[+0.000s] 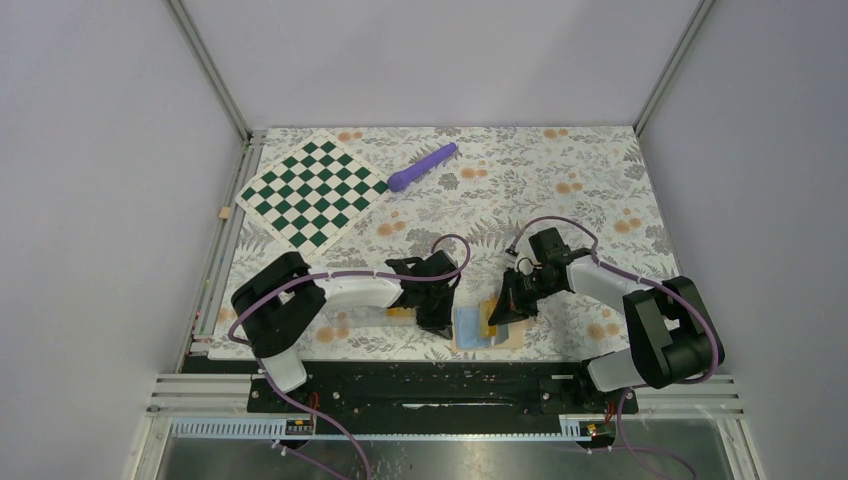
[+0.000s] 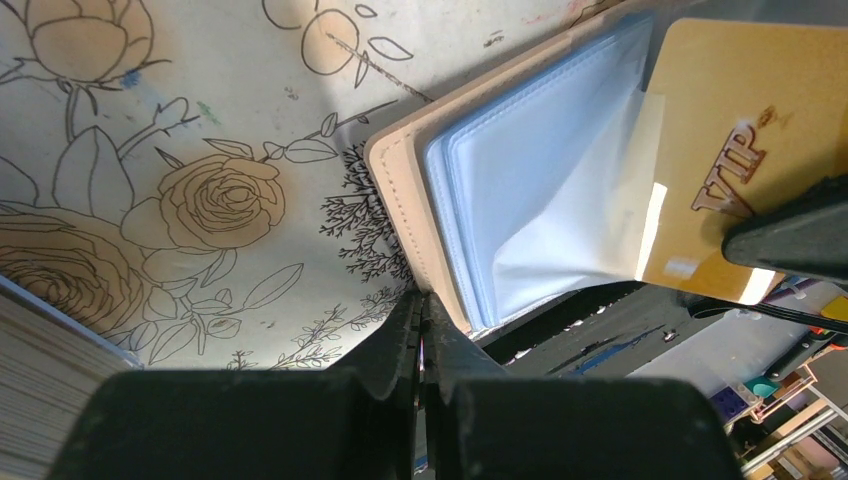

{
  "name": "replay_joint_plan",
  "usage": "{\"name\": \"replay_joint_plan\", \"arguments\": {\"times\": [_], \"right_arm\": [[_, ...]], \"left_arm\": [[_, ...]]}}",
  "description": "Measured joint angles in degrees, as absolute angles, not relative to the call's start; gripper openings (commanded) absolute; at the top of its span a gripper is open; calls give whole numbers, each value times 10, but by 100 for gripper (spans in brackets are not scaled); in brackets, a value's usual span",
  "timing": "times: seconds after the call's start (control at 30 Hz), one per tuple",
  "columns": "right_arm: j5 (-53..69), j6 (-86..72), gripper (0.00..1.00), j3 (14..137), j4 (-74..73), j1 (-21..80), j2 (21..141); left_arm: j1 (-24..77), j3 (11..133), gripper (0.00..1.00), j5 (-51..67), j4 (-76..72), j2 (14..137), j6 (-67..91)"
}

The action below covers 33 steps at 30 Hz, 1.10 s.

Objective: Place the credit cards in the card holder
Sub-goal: Insert the credit card into the card holder.

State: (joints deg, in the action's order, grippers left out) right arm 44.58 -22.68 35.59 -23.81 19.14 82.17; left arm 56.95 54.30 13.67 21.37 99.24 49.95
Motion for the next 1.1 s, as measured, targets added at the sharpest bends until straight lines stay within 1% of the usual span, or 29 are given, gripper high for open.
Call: {"name": "replay_joint_plan", "arguments": {"times": [0.17,0.63,0.93,1.1], "right_arm": [[427,-223,0,356,-236,191,822],[424,-244,0,349,-220,191,839],[385,-247,0,345,-239,191,819],[385,-247,0,345,-248,191,819]], "left_arm": [[569,544,0,137,214,993,499],[570,546,0,140,213,995,495],[570,547,0,140,214,996,495],[570,548,0,139,214,996,494]]}}
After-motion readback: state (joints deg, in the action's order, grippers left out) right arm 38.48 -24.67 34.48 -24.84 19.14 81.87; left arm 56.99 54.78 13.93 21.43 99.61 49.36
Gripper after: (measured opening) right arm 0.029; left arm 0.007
